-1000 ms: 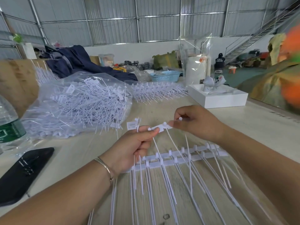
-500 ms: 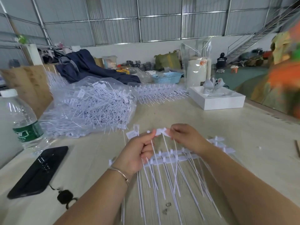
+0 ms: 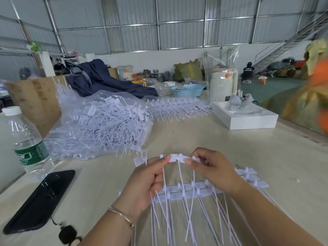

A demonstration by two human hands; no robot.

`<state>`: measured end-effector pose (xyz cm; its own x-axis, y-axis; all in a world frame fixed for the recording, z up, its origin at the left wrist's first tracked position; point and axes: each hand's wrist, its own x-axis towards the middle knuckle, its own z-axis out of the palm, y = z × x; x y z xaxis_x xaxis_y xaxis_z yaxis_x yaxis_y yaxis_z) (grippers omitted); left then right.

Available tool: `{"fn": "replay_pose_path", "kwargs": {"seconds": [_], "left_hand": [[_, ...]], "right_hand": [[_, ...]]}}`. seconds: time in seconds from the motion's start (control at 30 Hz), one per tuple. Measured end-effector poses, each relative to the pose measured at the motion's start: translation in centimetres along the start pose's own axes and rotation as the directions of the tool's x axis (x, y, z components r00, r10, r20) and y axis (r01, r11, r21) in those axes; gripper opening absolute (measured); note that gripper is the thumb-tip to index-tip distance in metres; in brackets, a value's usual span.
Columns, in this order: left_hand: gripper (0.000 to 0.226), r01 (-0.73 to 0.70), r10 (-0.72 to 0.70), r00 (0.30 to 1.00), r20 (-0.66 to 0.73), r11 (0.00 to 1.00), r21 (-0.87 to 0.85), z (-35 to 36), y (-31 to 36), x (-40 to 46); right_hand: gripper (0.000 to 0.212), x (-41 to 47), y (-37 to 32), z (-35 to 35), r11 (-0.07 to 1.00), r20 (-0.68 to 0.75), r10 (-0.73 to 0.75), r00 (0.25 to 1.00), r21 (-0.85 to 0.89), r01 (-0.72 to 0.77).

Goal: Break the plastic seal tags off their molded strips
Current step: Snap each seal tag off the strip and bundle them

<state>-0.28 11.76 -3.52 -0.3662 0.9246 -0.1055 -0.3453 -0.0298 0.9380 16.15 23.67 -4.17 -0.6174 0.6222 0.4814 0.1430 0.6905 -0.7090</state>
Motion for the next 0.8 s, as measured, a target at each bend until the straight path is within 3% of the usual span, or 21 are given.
{"fn": "replay_pose_path", "kwargs": {"seconds": [0.1,0.3,0.5,0.67,0.8], "left_hand": [[0.025,0.027,-0.027,1.000,0.004,0.999,-0.047,0.3,0.1,0.0],[0.014,0.087,-0.058,0.985,0.160,0.979,-0.183,1.0,0.1,-0.6],[0.023,0.135,-0.080,0.979,0.185,0.941,-0.312,1.6,-0.7,-0.8],[0.023,0.170,-0.103,0.968,0.227,0.938,-0.302,1.6,-0.6,-0.9],[0.025,0.266,-0.172,0.926,0.336,0.929,-0.258,2.0,-0.7,-1.2]], "right_hand": [[0.033,0.1,-0.6,0.1,0.999,0.005,-0.004,1.000,0.042,0.004],[0.033,-0.1,-2.0,-0.6,0.953,0.008,0.081,0.997,0.291,-0.080],[0.042,-0.3,-2.9,-0.4,0.959,0.032,0.089,0.996,0.267,-0.094],[0.051,-0.3,-3.2,-0.5,0.948,0.097,0.061,0.993,0.307,-0.088],[0.038,-0.4,-3.4,-0.2,0.930,0.155,0.015,0.988,0.360,-0.071]]}}
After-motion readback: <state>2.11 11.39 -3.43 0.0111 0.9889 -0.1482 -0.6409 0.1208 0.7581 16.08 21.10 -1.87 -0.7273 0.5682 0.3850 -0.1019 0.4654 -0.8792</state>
